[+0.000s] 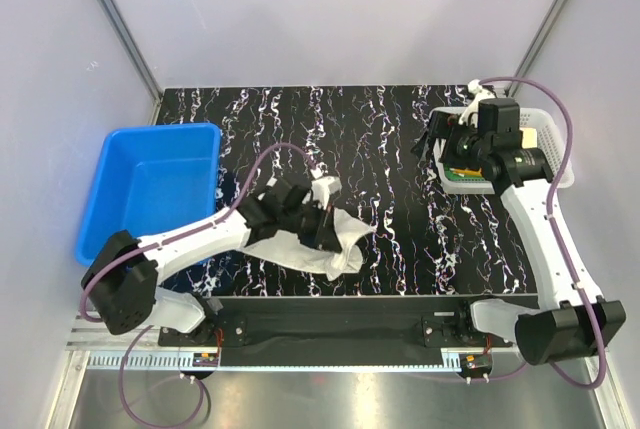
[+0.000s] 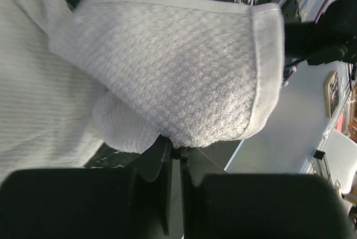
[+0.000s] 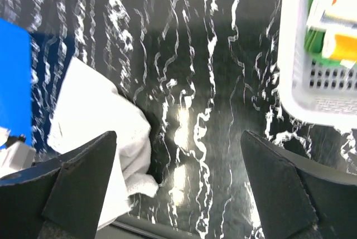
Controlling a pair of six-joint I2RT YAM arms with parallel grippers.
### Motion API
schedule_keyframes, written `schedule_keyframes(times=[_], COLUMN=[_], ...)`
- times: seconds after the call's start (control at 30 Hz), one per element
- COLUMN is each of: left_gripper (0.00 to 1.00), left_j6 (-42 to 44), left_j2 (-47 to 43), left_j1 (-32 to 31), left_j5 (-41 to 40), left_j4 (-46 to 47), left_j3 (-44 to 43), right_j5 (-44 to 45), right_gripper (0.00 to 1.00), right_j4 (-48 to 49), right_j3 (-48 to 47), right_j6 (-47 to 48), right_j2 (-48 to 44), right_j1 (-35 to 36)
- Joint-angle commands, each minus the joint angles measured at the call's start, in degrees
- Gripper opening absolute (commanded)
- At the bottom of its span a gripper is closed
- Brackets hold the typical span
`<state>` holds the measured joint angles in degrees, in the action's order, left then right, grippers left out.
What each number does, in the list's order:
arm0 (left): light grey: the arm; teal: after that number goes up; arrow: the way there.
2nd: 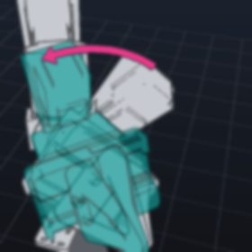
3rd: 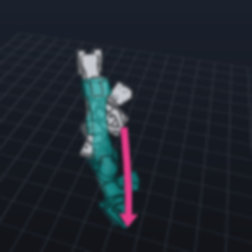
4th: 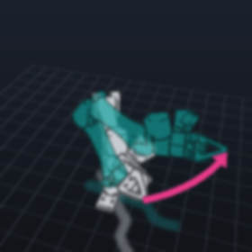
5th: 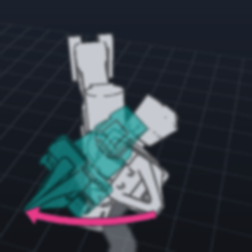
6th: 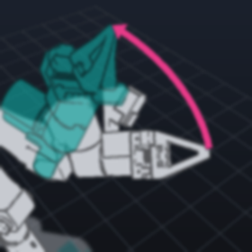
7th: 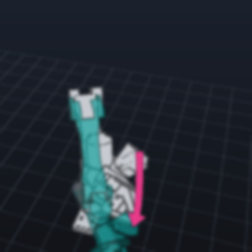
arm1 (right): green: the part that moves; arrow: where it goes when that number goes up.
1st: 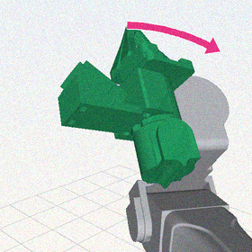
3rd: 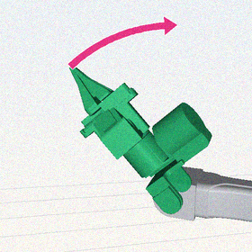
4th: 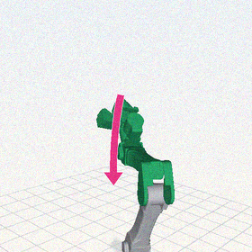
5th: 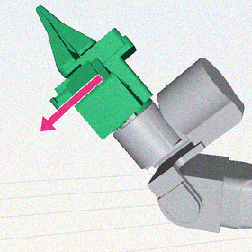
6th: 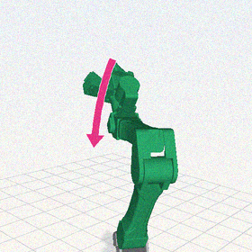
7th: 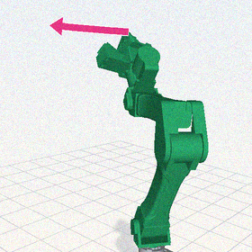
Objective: Fold and stack the towels
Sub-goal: Move the towel to the center of the board
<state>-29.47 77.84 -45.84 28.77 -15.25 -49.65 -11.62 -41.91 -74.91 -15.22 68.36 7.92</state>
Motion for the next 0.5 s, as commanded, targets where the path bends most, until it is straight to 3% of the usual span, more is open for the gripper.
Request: schedule_keyframes(times=[0.0,0.07,0.1,0.2,0.47], left_gripper=[0.17,0.26,0.37,0.48,0.51], left_j6=[-3.0,-0.9,1.6,5.2,4.4], left_j2=[-0.8,-1.2,-1.6,-4.1,-6.9], left_j1=[-1.6,-1.6,-1.6,-0.9,9.3], left_j5=[1.5,-1.9,-4.1,-13.3,-28.6], left_j4=[10.5,3.7,0.9,-7.2,-19.9], left_j3=[-1.1,-5.1,-6.8,-11.7,-13.3], right_j5=[-2.3,-4.5,-5.3,-8.0,-7.5], right_gripper=[1.00,1.00,0.99,0.95,0.74], right_j4=[-0.2,0.9,2.4,5.6,10.0], right_j3=[0.6,0.7,1.4,2.8,-1.8], right_j6=[0.7,0.3,-0.5,-1.9,-1.0], right_j2=[2.9,3.9,4.4,6.8,19.9], right_j1=[0.3,0.3,0.3,1.0,10.3])
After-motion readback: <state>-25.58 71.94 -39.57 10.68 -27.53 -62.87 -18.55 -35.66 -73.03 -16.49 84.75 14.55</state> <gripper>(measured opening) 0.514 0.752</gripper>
